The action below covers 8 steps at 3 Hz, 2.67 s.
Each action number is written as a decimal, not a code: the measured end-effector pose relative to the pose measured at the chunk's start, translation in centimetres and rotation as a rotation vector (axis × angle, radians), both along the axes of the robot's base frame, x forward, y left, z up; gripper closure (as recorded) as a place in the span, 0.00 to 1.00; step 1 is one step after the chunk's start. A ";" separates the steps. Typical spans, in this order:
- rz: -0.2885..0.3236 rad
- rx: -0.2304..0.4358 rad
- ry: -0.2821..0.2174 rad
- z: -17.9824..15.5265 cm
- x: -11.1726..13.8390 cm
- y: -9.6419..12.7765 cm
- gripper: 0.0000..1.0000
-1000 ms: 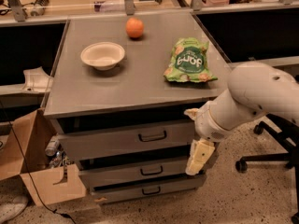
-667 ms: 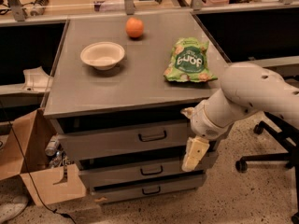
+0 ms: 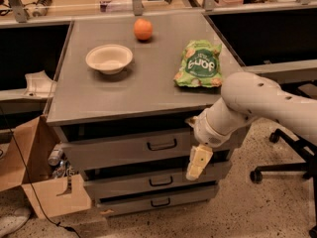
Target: Open top drawer
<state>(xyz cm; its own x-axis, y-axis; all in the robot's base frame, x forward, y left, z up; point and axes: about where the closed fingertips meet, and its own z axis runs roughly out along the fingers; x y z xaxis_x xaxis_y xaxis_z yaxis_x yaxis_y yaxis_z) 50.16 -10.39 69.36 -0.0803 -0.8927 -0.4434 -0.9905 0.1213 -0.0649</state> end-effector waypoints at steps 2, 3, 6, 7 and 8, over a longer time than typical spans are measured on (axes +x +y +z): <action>0.011 -0.040 0.063 -2.5 -1.9 -1.2 0.00; 0.007 -0.042 0.077 -2.4 -2.7 -1.6 0.00; 0.007 -0.042 0.077 -2.4 -2.7 -1.6 0.71; 0.007 -0.042 0.077 -2.4 -2.7 -1.6 0.94; 0.007 -0.042 0.077 -1.5 -2.7 -1.6 1.00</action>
Offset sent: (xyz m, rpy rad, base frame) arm -0.0370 -0.0268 -0.0352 -0.0686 0.1036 0.0089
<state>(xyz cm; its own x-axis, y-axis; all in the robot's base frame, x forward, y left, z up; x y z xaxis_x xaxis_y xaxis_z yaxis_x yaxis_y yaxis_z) 47.42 -11.95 67.85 -0.1064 -0.9112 -0.3981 -0.9936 0.1131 0.0066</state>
